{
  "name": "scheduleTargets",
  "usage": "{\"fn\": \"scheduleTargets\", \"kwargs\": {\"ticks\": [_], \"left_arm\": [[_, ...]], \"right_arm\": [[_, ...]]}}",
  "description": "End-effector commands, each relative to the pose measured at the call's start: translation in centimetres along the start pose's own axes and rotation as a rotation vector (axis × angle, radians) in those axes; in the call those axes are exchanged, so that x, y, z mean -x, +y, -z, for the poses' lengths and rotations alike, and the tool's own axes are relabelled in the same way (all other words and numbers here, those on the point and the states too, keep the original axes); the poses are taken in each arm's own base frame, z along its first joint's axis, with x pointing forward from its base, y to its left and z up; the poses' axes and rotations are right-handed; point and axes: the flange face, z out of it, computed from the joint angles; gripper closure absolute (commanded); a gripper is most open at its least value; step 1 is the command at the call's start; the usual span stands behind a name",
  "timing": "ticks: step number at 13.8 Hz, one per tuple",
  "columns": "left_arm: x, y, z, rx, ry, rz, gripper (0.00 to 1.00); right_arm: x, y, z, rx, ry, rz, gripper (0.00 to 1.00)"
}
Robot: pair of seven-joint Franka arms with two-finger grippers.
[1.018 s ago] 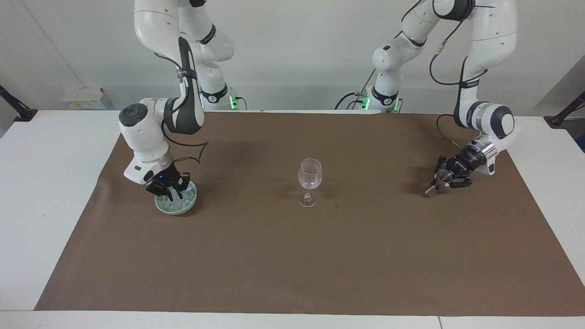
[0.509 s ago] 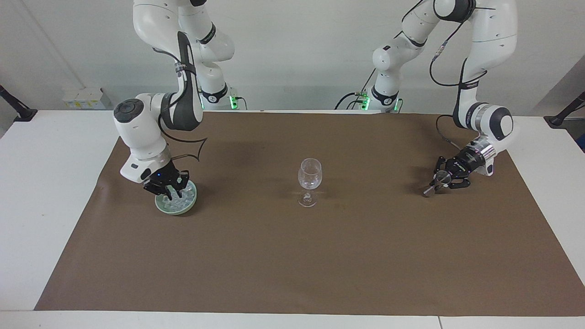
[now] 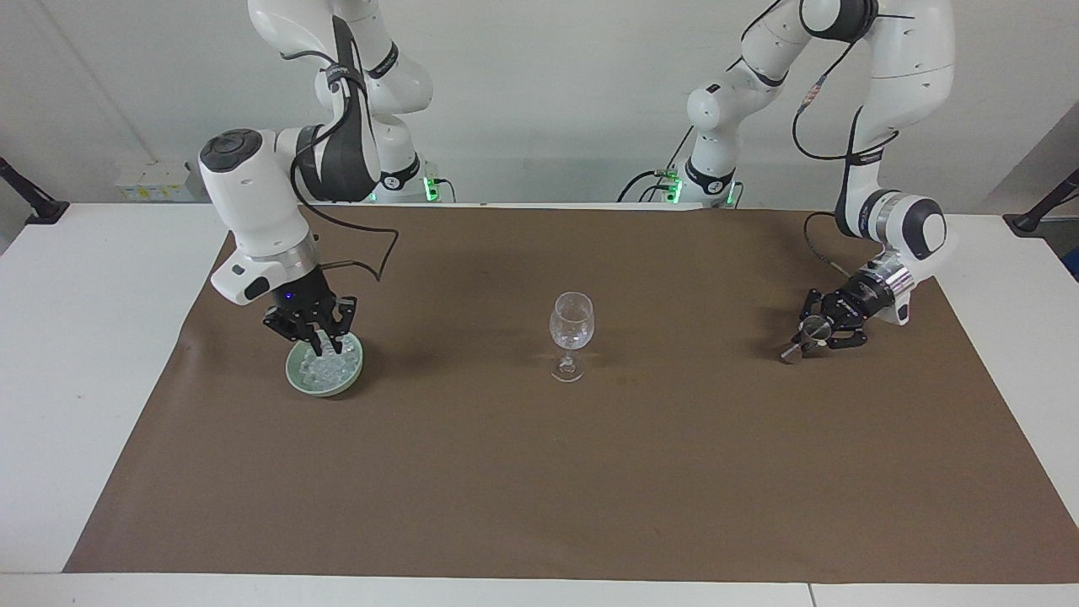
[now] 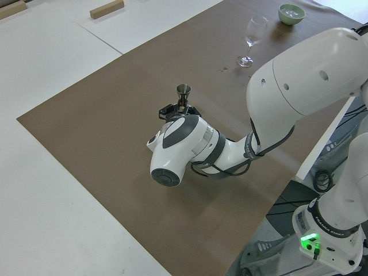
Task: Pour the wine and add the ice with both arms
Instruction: 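Lift the ice cube from the green bowl toward the wine glass with the right gripper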
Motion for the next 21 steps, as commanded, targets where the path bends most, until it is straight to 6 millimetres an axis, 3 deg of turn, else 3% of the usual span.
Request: {"fn": "scheduleTargets", "kwargs": {"ticks": [1, 6, 7, 12, 14, 18, 21], "left_arm": [[-0.4, 0.4, 0.0, -0.006, -0.018, 0.017, 0.73], [-0.5, 0.4, 0.0, -0.007, -0.017, 0.014, 0.70], [-0.5, 0.4, 0.0, -0.006, -0.017, 0.017, 0.65], [-0.4, 0.4, 0.0, -0.006, -0.018, 0.013, 0.00], [-0.4, 0.4, 0.1, -0.008, -0.024, 0.014, 0.00], [0.2, 0.3, 0.4, -0.023, -0.054, 0.022, 0.00], [1.2, 0.2, 0.4, -0.039, -0.076, 0.044, 0.00]], "right_arm": [[-0.8, -3.1, 2.5, -0.028, -0.004, -0.080, 1.00], [-1.0, -10.9, 6.1, -0.053, 0.016, -0.175, 1.00], [-1.0, -12.2, 6.5, -0.052, 0.026, -0.188, 1.00], [0.1, -21.3, 7.3, -0.136, 0.082, -0.266, 1.00], [0.4, -24.6, 6.8, -0.182, 0.110, -0.298, 1.00], [1.2, -29.3, 6.0, -0.214, 0.097, -0.352, 1.00], [2.1, -31.6, 4.9, -0.213, 0.085, -0.367, 1.00]]}}
